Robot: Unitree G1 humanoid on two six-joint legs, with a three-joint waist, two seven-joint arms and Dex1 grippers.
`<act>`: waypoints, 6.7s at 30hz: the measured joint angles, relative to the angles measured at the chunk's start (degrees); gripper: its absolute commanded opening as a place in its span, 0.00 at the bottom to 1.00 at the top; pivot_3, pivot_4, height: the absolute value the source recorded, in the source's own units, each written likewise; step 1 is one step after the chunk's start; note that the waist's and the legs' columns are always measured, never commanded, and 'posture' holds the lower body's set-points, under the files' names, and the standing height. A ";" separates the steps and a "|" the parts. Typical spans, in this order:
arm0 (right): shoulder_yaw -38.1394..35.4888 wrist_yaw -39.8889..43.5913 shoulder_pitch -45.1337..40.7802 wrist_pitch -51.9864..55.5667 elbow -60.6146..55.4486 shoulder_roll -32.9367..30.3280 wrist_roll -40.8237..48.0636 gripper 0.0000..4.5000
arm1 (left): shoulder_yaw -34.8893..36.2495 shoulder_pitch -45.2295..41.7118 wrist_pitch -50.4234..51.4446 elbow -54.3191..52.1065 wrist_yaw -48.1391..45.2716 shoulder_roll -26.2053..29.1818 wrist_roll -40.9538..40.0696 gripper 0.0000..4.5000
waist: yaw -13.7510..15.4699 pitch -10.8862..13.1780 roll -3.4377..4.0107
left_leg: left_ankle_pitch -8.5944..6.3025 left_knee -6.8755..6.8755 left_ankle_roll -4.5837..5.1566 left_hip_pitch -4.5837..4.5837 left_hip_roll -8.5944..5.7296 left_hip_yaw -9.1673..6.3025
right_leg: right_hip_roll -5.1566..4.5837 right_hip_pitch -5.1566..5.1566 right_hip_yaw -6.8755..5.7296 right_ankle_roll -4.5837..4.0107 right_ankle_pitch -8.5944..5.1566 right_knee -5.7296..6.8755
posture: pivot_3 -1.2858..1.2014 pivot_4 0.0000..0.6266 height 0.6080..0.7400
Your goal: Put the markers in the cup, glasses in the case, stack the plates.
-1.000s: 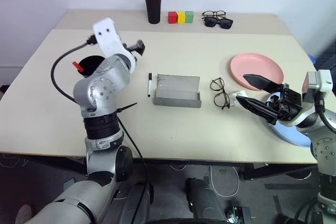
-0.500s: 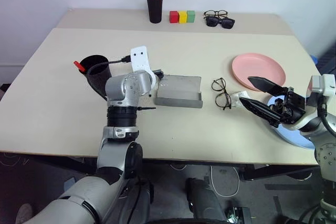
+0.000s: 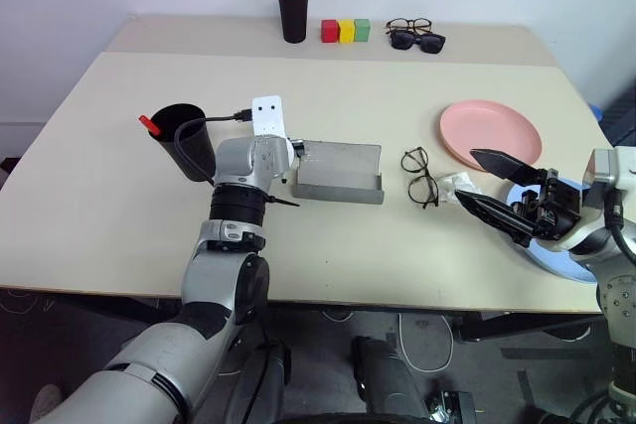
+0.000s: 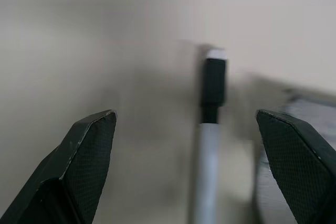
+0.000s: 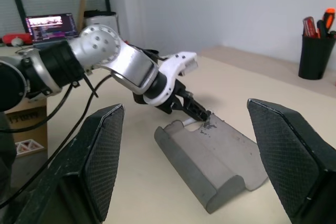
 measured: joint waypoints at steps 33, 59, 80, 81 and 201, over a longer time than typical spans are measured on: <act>3.72 0.62 -2.80 -0.43 1.43 1.28 -1.50 0.85 | -8.58 6.18 -12.87 -28.87 -9.33 1.12 2.10 0.01 | -0.47 0.00 0.05 | 0.03 -0.03 -0.05 -0.30 0.02 0.00 | -0.01 -0.36 -0.01 -0.02 0.15 0.04 | 0.52 0.24 1.00; 15.32 7.55 -14.51 -4.62 13.09 8.78 -7.10 0.85 | -6.03 27.68 -57.90 -33.00 -10.89 18.31 19.75 0.01 | 0.05 -0.03 0.10 | 0.03 0.17 -0.02 -0.29 -0.02 -0.05 | -0.05 -0.21 -0.04 -0.06 0.22 0.03 | 0.52 0.24 1.00; 12.44 6.82 -13.18 -4.21 12.92 7.29 -6.70 0.85 | -4.74 35.05 -65.94 -29.96 -12.12 17.23 17.45 0.61 | 0.03 -0.04 0.10 | 0.03 0.18 -0.02 -0.27 -0.01 -0.05 | -0.06 -0.21 -0.05 -0.06 0.22 0.08 | 0.52 0.24 1.00; 12.41 6.79 -13.09 -4.16 12.91 7.19 -6.61 0.85 | -4.54 34.94 -65.75 -31.05 -12.58 16.99 16.80 0.61 | 0.02 -0.04 0.10 | 0.03 0.19 -0.02 -0.27 -0.01 -0.05 | -0.06 -0.21 -0.04 -0.06 0.22 0.07 | 0.52 0.24 1.00; 24.33 -5.49 -34.46 8.17 43.29 0.56 -28.52 0.85 | -24.91 32.39 -27.56 -50.33 -87.55 36.28 -9.42 0.88 | -1.51 -0.10 0.47 | -0.07 0.24 0.20 -0.26 0.05 -0.02 | -0.01 -0.23 -0.04 -0.15 0.18 0.16 | 0.52 0.24 1.00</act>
